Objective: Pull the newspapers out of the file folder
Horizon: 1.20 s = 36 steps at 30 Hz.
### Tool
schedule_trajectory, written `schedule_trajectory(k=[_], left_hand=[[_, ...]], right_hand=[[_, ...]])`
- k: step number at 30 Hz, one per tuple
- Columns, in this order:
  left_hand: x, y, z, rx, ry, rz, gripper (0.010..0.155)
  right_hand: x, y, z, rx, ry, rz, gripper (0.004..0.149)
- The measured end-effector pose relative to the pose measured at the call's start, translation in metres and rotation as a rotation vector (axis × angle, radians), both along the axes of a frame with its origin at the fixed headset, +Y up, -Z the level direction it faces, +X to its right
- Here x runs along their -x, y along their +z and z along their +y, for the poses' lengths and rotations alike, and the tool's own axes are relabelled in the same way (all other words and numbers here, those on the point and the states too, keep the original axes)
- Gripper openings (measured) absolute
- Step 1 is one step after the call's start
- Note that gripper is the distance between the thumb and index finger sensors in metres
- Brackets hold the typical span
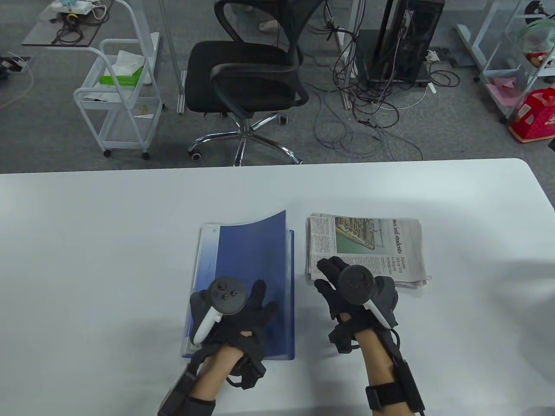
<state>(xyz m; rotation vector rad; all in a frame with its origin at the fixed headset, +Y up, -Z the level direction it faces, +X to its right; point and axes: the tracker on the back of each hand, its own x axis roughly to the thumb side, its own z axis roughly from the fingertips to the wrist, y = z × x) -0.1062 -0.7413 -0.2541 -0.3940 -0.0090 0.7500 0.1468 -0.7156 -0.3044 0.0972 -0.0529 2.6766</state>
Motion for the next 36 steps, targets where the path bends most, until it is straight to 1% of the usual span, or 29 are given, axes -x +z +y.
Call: schedule_trajectory(k=[1, 3, 5, 7, 10, 12, 14, 15, 16, 18, 19, 20, 22, 24, 27, 29, 32, 36], left_hand=[[-0.002, 0.002, -0.002, 0.004, -0.014, 0.002, 0.075], [-0.004, 0.004, 0.0, -0.041, -0.022, -0.013, 0.075], [-0.002, 0.005, 0.006, -0.026, -0.013, -0.023, 0.074], [0.007, 0.005, 0.019, -0.06, 0.009, -0.025, 0.072], [0.026, 0.008, 0.045, -0.136, 0.027, 0.026, 0.071], [0.039, 0.01, 0.061, -0.208, 0.005, 0.018, 0.07], [0.054, 0.013, 0.078, -0.33, -0.058, -0.015, 0.069], [0.063, 0.016, 0.086, -0.401, -0.101, -0.011, 0.068], [0.068, 0.018, 0.089, -0.433, -0.122, -0.006, 0.068], [0.085, 0.026, 0.097, -0.558, -0.194, 0.047, 0.069], [0.089, 0.028, 0.098, -0.59, -0.21, 0.06, 0.068], [0.097, 0.032, 0.099, -0.647, -0.238, 0.08, 0.067], [0.108, 0.038, 0.097, -0.711, -0.284, 0.073, 0.067], [0.116, 0.043, 0.092, -0.76, -0.348, 0.078, 0.066], [0.122, 0.047, 0.08, -0.788, -0.436, 0.092, 0.066], [0.123, 0.047, 0.071, -0.792, -0.46, 0.08, 0.066], [0.121, 0.046, 0.059, -0.725, -0.51, 0.024, 0.067], [0.121, 0.043, 0.05, -0.698, -0.511, -0.007, 0.067]], right_hand=[[0.0, 0.0, 0.0, -0.001, -0.001, 0.003, 0.056], [0.002, 0.001, 0.001, -0.01, 0.006, 0.008, 0.056], [0.003, 0.002, 0.002, -0.019, 0.015, 0.011, 0.056], [0.003, 0.003, 0.005, -0.039, 0.013, 0.013, 0.056], [0.004, 0.006, 0.011, -0.076, 0.006, 0.013, 0.056], [0.004, 0.008, 0.015, -0.107, 0.01, 0.01, 0.056], [0.004, 0.011, 0.019, -0.156, 0.018, 0.001, 0.056], [0.004, 0.013, 0.022, -0.186, 0.027, -0.005, 0.056], [0.004, 0.014, 0.023, -0.201, 0.032, -0.008, 0.056], [0.004, 0.017, 0.028, -0.264, 0.054, -0.022, 0.056], [0.004, 0.018, 0.029, -0.276, 0.059, -0.024, 0.056], [0.005, 0.02, 0.031, -0.31, 0.08, -0.03, 0.056], [0.006, 0.023, 0.034, -0.361, 0.115, -0.041, 0.056], [0.007, 0.025, 0.036, -0.393, 0.144, -0.046, 0.056], [0.009, 0.027, 0.037, -0.427, 0.19, -0.051, 0.056], [0.01, 0.028, 0.036, -0.443, 0.228, -0.049, 0.056], [0.012, 0.028, 0.034, -0.463, 0.32, -0.049, 0.056], [0.014, 0.027, 0.032, -0.472, 0.392, -0.045, 0.056]])
